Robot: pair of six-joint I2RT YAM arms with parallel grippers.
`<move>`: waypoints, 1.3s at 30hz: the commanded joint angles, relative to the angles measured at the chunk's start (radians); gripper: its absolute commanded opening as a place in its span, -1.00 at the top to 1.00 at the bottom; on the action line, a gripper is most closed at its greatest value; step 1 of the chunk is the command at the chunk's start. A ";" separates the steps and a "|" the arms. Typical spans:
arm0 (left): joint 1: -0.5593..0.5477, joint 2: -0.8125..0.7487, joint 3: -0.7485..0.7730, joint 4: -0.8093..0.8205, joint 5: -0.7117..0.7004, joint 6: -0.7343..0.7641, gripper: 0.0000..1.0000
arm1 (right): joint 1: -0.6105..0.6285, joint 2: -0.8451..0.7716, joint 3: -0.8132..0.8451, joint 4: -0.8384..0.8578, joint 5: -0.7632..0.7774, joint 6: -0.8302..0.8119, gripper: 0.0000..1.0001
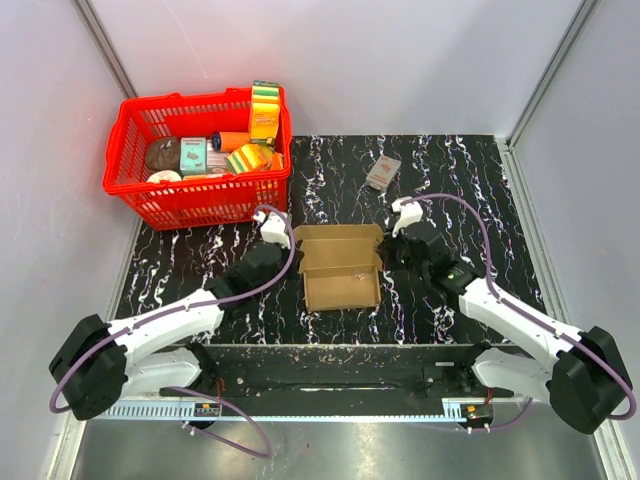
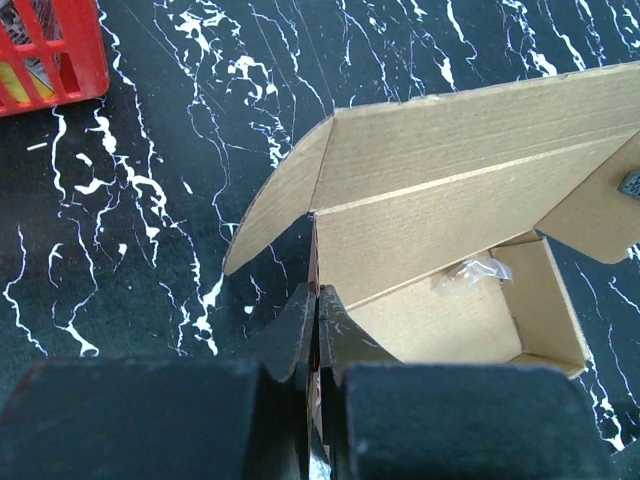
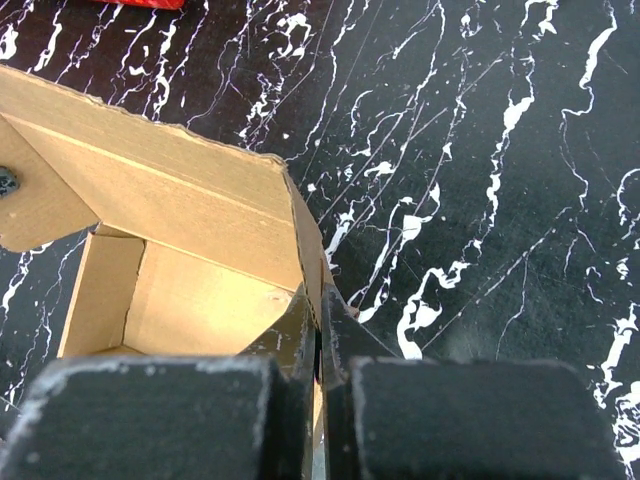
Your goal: Fold the paper box
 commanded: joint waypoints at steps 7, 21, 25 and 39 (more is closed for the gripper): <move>-0.138 -0.024 -0.084 0.203 -0.143 -0.078 1.00 | 0.120 -0.102 -0.125 0.246 0.125 0.068 1.00; -0.204 -0.003 -0.135 0.362 -0.244 -0.052 1.00 | 0.203 -0.159 -0.293 0.508 0.271 0.028 1.00; -0.233 0.020 -0.153 0.391 -0.266 -0.069 1.00 | 0.223 -0.152 -0.315 0.534 0.287 0.036 1.00; -0.350 0.083 -0.215 0.470 -0.367 -0.124 1.00 | 0.326 -0.174 -0.393 0.570 0.407 0.064 1.00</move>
